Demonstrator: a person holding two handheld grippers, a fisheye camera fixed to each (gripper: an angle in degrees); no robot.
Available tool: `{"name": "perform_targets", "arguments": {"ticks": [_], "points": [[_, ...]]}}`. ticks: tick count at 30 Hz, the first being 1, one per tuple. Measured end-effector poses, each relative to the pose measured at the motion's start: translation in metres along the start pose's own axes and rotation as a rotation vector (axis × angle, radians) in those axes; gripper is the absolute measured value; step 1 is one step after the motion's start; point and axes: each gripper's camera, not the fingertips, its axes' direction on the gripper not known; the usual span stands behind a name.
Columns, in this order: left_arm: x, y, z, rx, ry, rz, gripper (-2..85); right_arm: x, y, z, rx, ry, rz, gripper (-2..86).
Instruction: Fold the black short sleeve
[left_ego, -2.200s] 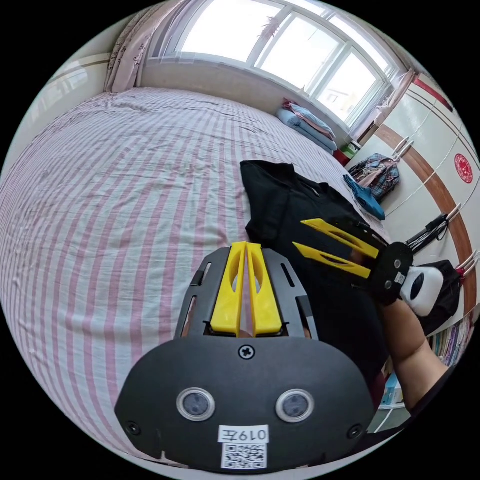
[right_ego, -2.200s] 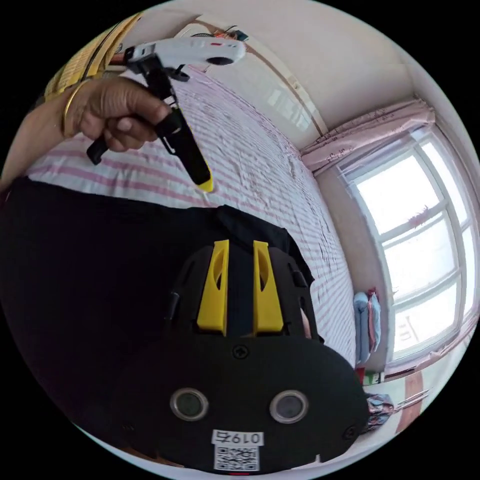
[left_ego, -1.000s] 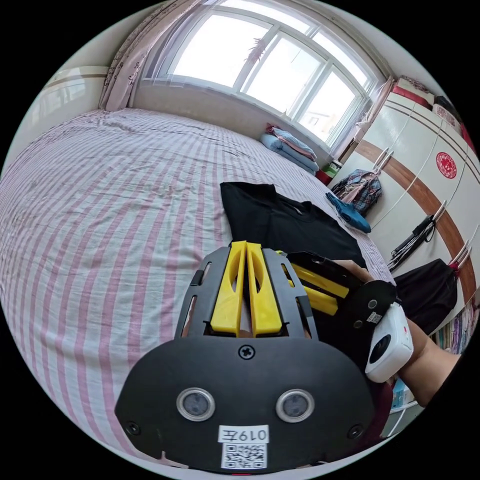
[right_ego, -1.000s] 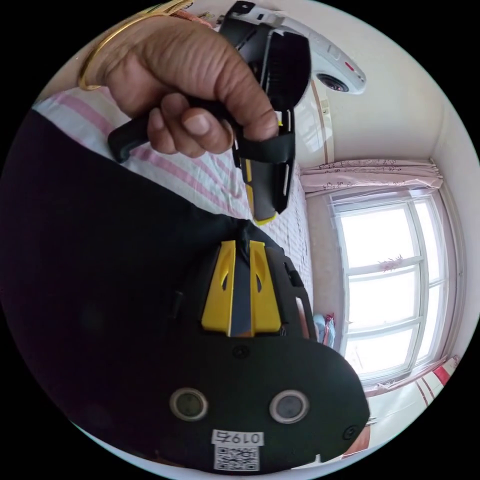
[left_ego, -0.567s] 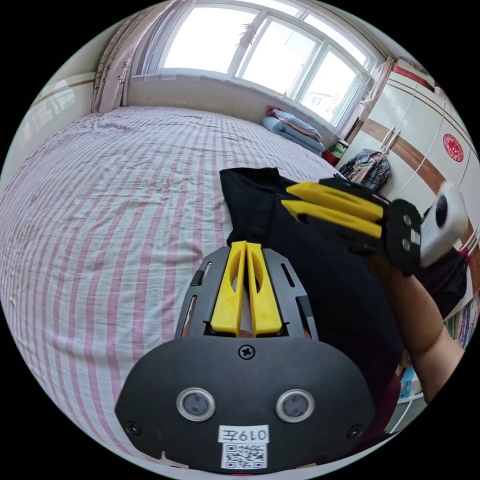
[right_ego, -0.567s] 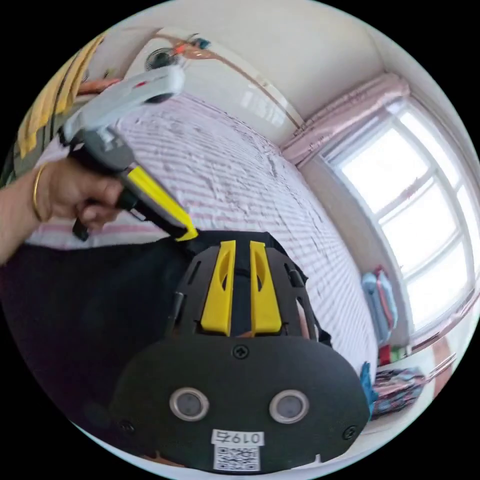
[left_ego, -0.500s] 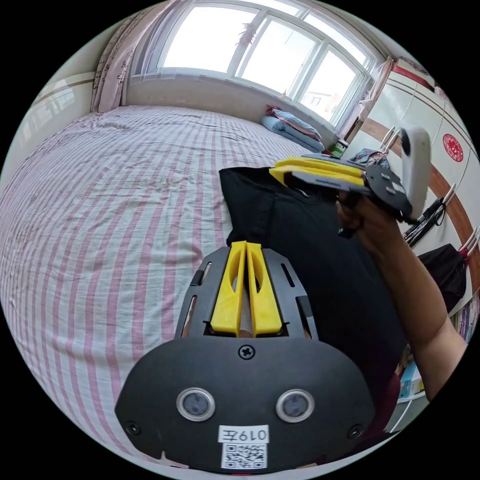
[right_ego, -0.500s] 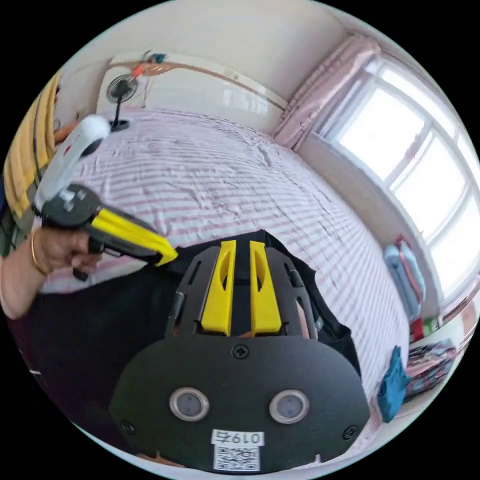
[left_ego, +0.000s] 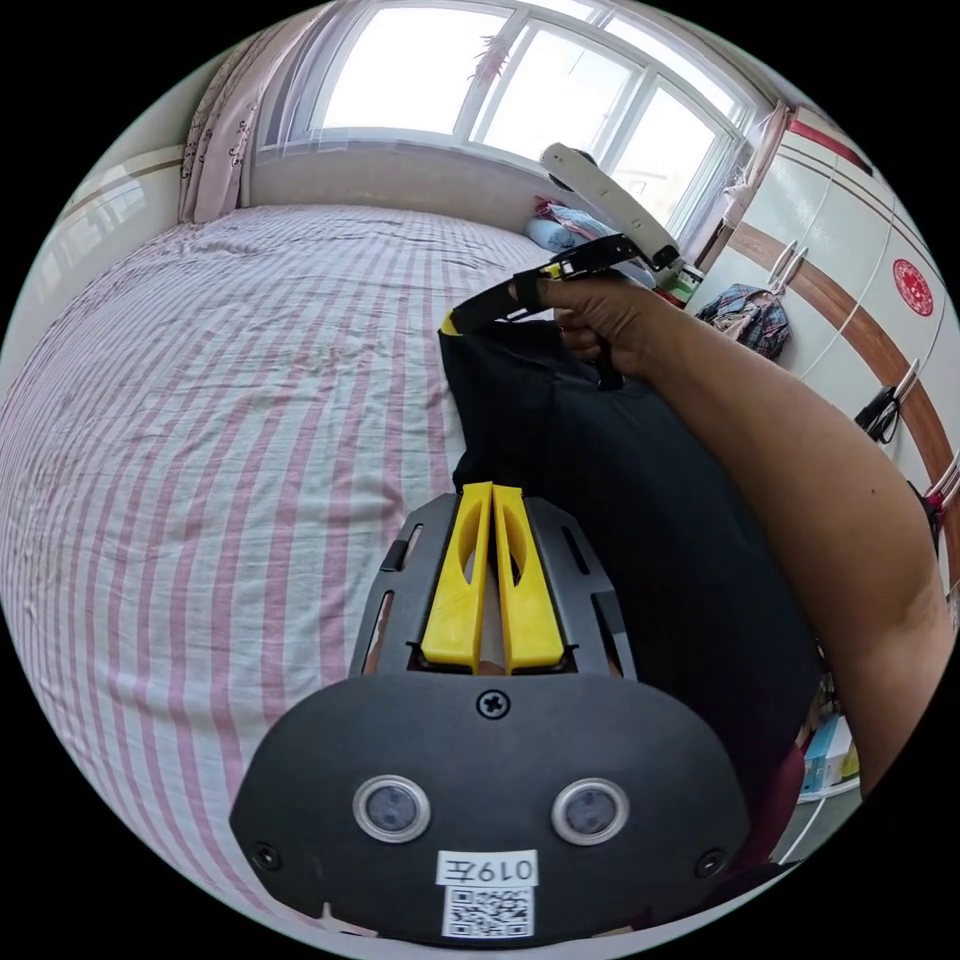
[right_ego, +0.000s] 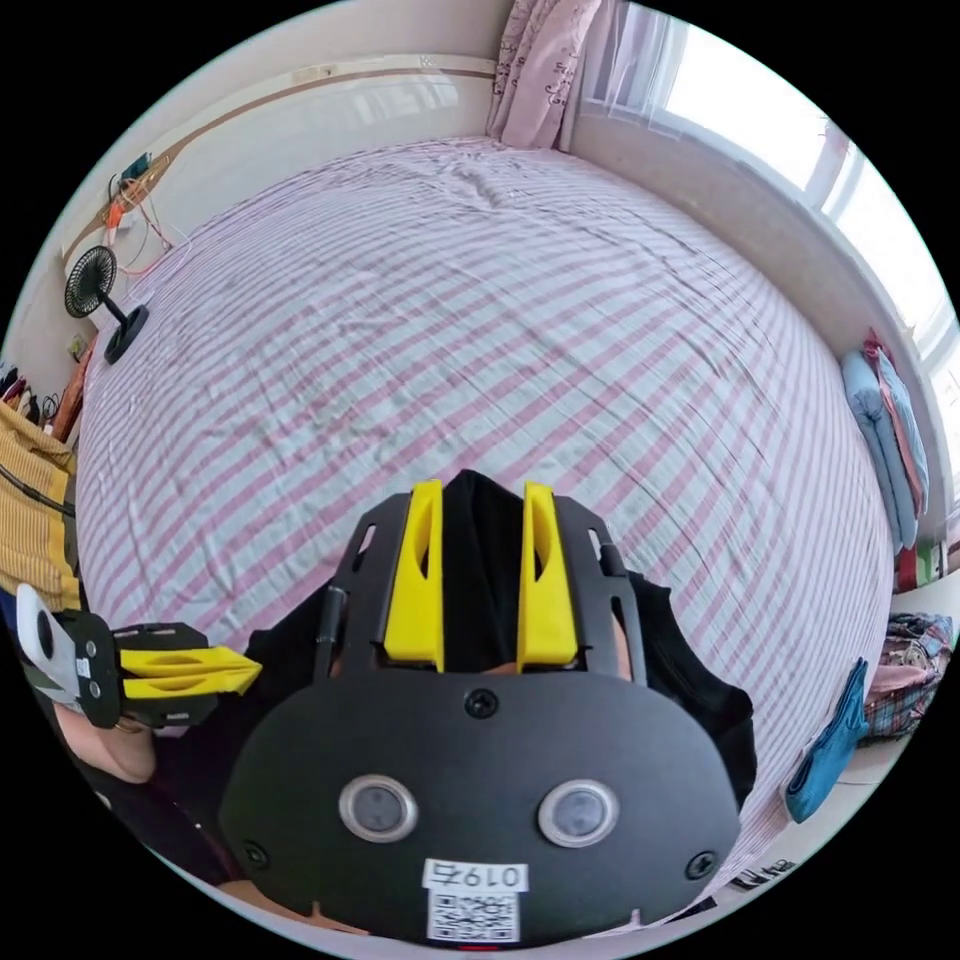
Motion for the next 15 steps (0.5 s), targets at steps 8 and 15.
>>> {"name": "perform_targets", "arguments": {"ticks": [8, 15], "points": [[-0.006, 0.007, -0.003, -0.027, -0.008, -0.008, 0.7, 0.036, -0.030, -0.008, -0.012, -0.061, -0.040, 9.9], [-0.024, 0.016, -0.010, -0.025, 0.052, -0.055, 0.8, 0.035, -0.067, 0.005, -0.126, -0.004, -0.098, 11.4]]}}
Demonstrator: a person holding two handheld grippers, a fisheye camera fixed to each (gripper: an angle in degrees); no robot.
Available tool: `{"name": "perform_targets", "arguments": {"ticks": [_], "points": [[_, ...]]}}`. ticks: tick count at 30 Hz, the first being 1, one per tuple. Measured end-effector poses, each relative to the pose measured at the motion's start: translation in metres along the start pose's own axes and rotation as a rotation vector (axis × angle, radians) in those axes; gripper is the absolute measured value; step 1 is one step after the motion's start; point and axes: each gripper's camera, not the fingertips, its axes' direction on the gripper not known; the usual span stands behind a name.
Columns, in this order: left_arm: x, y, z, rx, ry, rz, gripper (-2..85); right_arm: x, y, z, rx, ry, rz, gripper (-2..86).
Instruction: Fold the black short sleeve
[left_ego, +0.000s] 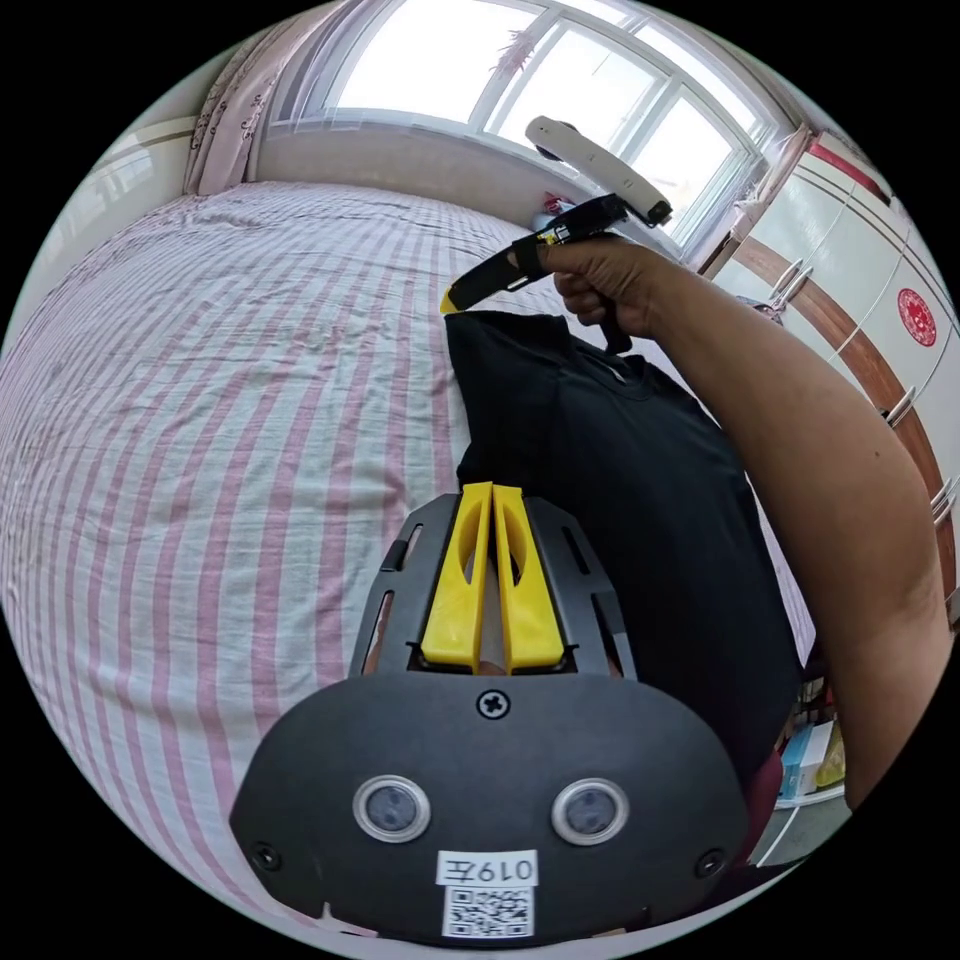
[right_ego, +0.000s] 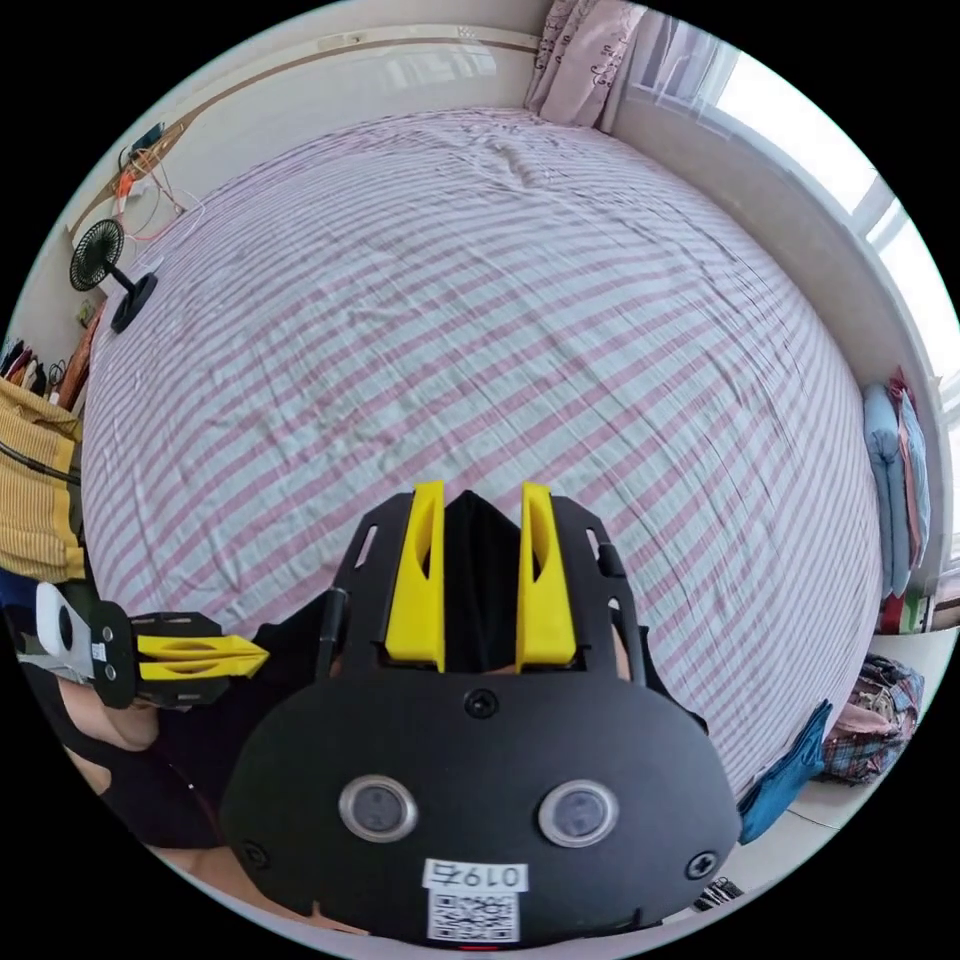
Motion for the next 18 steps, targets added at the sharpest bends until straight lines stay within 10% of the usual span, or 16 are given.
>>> {"name": "perform_targets", "arguments": {"ticks": [18], "points": [[-0.016, 0.030, -0.026, -0.011, -0.023, -0.035, 1.0, -0.005, 0.043, 0.043, 0.121, -0.028, -0.006, 3.9]]}}
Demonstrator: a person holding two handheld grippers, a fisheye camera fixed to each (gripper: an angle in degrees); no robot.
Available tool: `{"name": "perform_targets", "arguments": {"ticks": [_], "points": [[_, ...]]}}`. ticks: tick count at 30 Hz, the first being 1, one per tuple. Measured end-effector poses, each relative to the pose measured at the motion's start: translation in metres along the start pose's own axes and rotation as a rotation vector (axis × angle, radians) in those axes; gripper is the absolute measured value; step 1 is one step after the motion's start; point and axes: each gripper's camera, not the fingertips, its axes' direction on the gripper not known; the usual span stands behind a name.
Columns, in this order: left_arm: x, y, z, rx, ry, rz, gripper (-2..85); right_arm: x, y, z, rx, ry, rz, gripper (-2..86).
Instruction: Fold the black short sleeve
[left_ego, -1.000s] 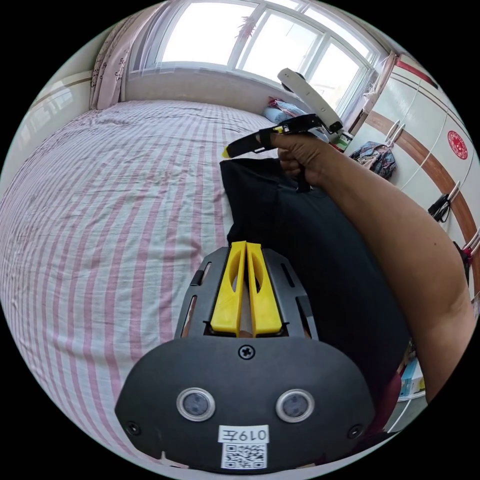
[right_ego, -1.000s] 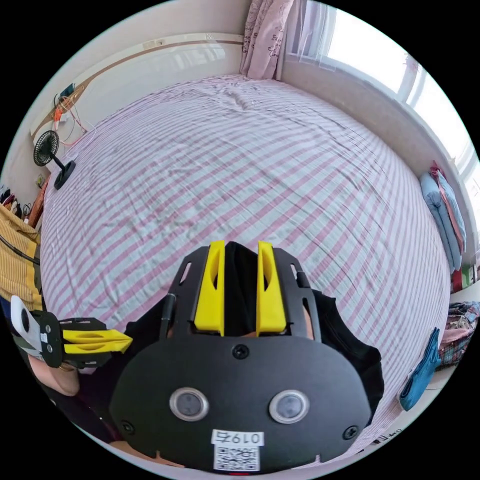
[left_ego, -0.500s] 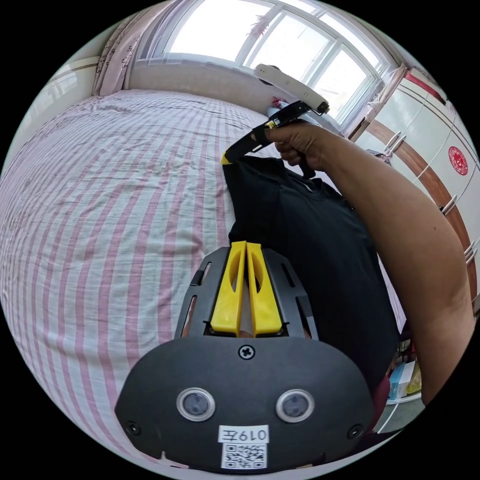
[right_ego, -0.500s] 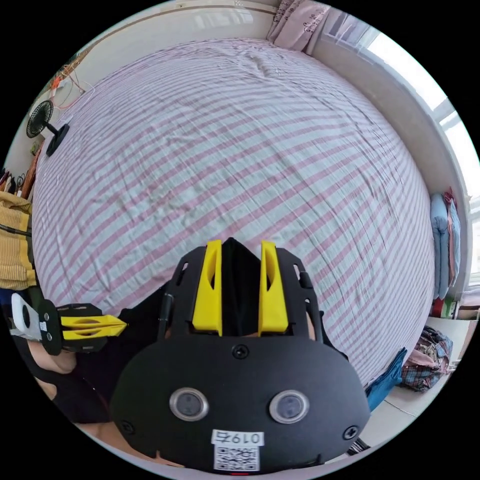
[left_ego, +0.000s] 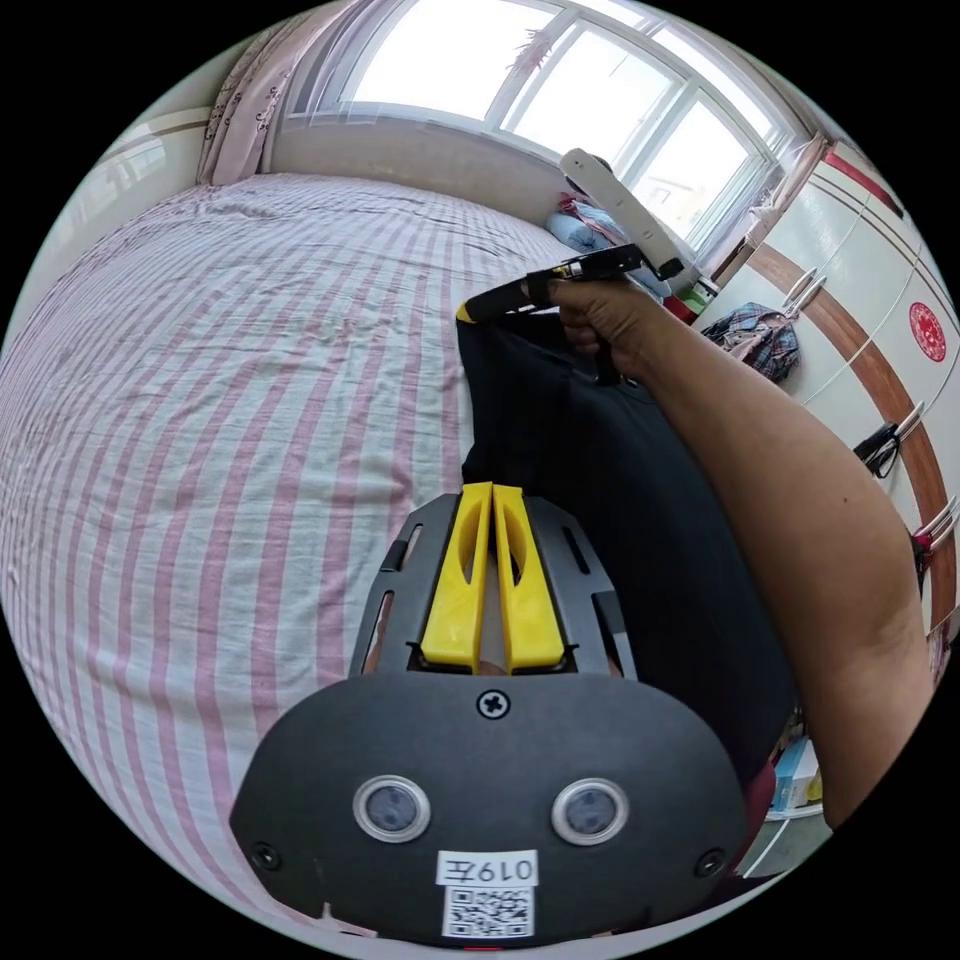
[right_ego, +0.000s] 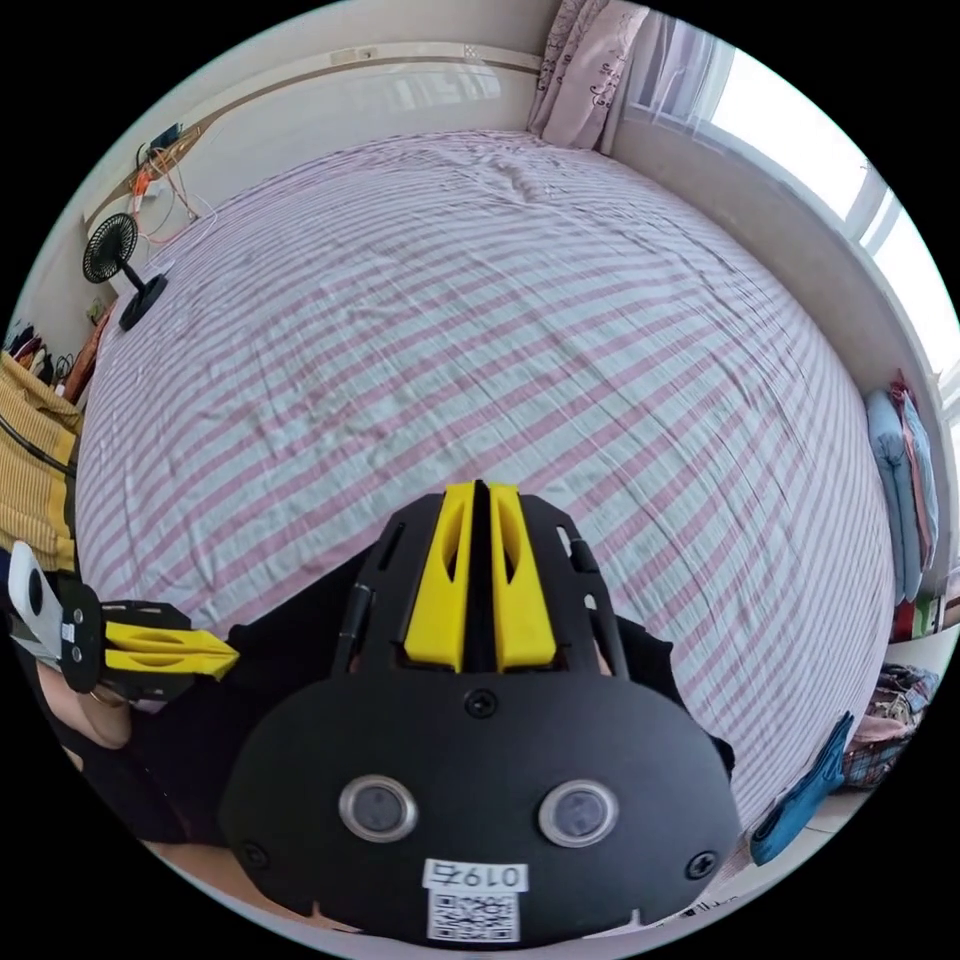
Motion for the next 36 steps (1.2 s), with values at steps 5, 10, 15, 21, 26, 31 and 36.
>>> {"name": "perform_targets", "arguments": {"ticks": [5, 10, 15, 21, 26, 31, 36], "points": [[-0.009, 0.011, -0.011, -0.001, 0.039, -0.013, 0.8, -0.012, 0.024, -0.001, 0.043, 0.022, 0.011, 8.5], [-0.019, 0.020, -0.035, -0.027, 0.046, -0.003, 0.8, -0.023, 0.085, -0.058, 0.228, 0.018, 0.072, 7.9], [-0.029, 0.041, -0.090, 0.074, 0.137, 0.001, 0.8, -0.102, 0.195, -0.116, 0.307, -0.038, 0.038, 6.0], [-0.044, 0.087, -0.141, 0.056, 0.175, -0.044, 0.8, -0.329, 0.360, -0.156, 0.376, -0.044, -0.183, 3.7], [-0.023, 0.134, -0.154, -0.106, 0.159, 0.006, 0.9, -0.497, 0.442, -0.124, 0.339, 0.046, -0.262, 5.9], [0.009, 0.200, -0.158, -0.235, 0.120, 0.097, 1.2, -0.602, 0.473, -0.090, 0.263, 0.207, -0.267, 12.6], [0.008, 0.249, -0.166, -0.251, 0.176, 0.026, 1.1, -0.666, 0.481, -0.064, 0.282, 0.301, -0.279, 10.0]]}}
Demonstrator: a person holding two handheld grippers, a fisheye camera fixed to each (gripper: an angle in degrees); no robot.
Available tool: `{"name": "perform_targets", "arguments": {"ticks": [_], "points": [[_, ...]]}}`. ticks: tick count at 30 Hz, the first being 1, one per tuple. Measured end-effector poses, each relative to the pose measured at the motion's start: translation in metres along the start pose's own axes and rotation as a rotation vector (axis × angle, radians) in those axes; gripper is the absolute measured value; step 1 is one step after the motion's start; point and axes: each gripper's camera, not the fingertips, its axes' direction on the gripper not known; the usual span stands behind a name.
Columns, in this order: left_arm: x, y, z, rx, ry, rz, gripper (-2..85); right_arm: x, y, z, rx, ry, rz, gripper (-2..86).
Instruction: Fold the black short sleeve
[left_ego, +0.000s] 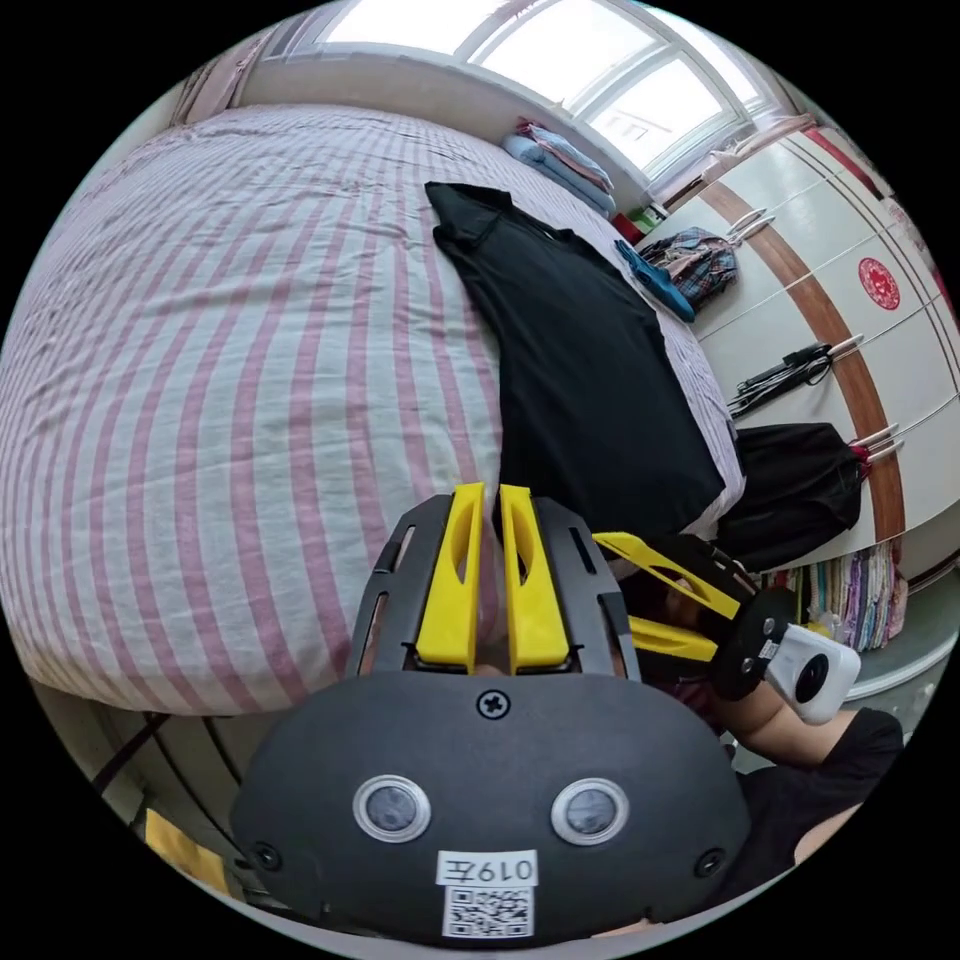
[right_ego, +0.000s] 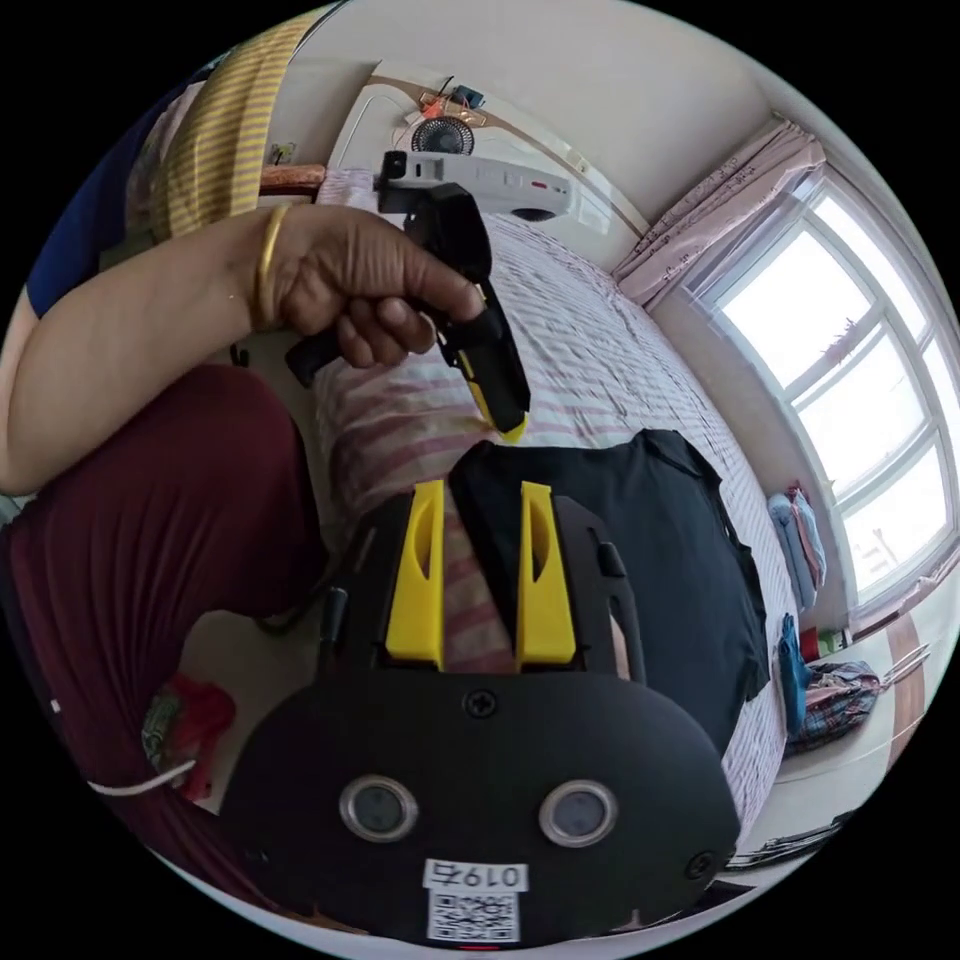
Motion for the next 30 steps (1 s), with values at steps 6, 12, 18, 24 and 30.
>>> {"name": "perform_targets", "arguments": {"ticks": [6, 12, 18, 24, 30], "points": [[0.009, 0.029, -0.006, 0.019, 0.022, -0.056, 1.1, -0.043, -0.017, 0.025, -0.016, -0.016, 0.125, 6.4], [0.022, 0.054, -0.019, 0.086, -0.008, -0.082, 1.4, -0.105, -0.027, 0.026, -0.021, 0.112, 0.099, 0.4], [0.060, 0.033, -0.014, 0.128, -0.027, -0.022, 1.5, -0.187, -0.020, 0.035, -0.054, 0.345, -0.113, -0.4], [0.111, 0.010, 0.036, -0.018, -0.088, 0.099, 1.2, -0.230, -0.013, 0.043, -0.070, 0.457, -0.188, -0.4], [0.136, 0.023, 0.050, -0.021, -0.100, 0.091, 1.1, -0.259, 0.017, 0.022, -0.033, 0.518, -0.280, 0.0]]}}
